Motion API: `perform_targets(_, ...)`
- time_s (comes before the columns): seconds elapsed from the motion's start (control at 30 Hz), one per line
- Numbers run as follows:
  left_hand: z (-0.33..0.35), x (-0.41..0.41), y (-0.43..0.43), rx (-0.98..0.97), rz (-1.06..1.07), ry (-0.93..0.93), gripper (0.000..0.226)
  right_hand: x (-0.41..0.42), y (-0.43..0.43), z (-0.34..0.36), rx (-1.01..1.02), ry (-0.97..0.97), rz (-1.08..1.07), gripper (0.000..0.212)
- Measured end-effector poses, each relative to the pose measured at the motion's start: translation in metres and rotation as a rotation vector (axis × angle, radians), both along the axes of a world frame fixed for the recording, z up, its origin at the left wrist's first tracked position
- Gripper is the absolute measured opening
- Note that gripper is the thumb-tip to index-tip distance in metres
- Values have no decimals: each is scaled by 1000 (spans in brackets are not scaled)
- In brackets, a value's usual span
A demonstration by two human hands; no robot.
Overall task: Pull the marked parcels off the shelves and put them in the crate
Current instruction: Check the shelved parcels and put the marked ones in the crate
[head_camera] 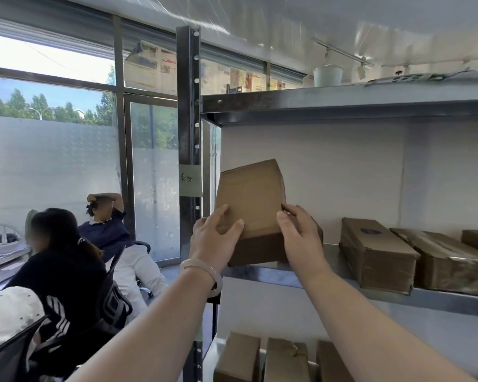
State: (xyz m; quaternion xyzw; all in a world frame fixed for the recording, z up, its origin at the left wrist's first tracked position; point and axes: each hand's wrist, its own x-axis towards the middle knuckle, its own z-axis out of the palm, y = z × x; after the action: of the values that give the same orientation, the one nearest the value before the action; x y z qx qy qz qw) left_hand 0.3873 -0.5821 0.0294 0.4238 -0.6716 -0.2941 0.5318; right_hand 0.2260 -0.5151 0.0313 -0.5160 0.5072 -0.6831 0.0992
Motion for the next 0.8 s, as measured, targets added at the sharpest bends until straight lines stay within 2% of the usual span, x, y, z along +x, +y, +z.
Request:
perform_targets(0.1, -2, -5, 7, -22, -37, 10, 47, -7, 4, 8, 12, -62, 80, 18)
perform_targets(0.23, 1, -9, 15, -35, -54, 22, 41, -14, 0, 13, -39, -98, 19, 15)
perform_targets(0.27, 2, -9, 17, -47, -57, 35, 39, -15, 1, 16, -5, -137, 22, 25)
perform_targets(0.37, 6, -8, 22, -88, -65, 49, 37, -22, 6, 28, 194, -268, 116, 84)
perform_targets(0.43, 6, -7, 23, -71, -79, 54, 36, -25, 11, 35, 257, -264, 159, 97)
perform_targets(0.5, 5, -10, 23, -63, -38, 2, 37, -24, 17, 36, 236, -223, 153, 90)
perform_targets(0.57, 6, -15, 27, -133, 39, -135, 43, -21, 21, 35, 175, -158, 114, 70)
perform_targets(0.73, 18, -23, 36, -84, -3, -92, 78, -8, 28, 27, 95, -120, 124, 82)
perform_targets(0.8, 16, -21, 36, -83, 36, -67, 76, -6, 28, 24, 85, -115, 129, 75)
